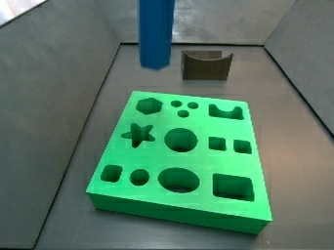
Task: Pick up the hexagon object. Move up. Place the hexagon object on the fixture. Regrasp the hexagon object. Move to above the board. Insert the hexagon object.
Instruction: Insert the hexagon object.
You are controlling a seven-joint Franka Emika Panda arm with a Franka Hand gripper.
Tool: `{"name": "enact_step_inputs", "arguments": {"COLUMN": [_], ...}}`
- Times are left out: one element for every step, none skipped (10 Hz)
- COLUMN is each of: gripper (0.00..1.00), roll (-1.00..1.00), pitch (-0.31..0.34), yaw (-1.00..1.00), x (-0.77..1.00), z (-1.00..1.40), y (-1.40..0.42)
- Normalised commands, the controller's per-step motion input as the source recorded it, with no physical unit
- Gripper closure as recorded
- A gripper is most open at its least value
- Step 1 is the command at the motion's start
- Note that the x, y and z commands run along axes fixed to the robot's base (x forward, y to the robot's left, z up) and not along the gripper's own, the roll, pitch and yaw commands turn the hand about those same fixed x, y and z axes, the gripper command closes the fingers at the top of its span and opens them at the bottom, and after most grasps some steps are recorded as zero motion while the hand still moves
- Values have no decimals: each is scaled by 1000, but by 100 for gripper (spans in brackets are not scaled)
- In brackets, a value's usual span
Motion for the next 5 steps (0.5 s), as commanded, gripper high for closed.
{"name": "enact_step_inputs", "arguments": {"gripper": [100, 100, 100, 100, 100], "roll": [-263, -237, -209, -151, -103], "pitch": [-200, -194, -189, -176, -150], "yaw": [-789, -791, -797, -769, -651], "x": [-120, -157, -209, -294, -337], "z": [-437, -477, -503, -529, -497], "y": [-6, -3, 0, 0, 37]}}
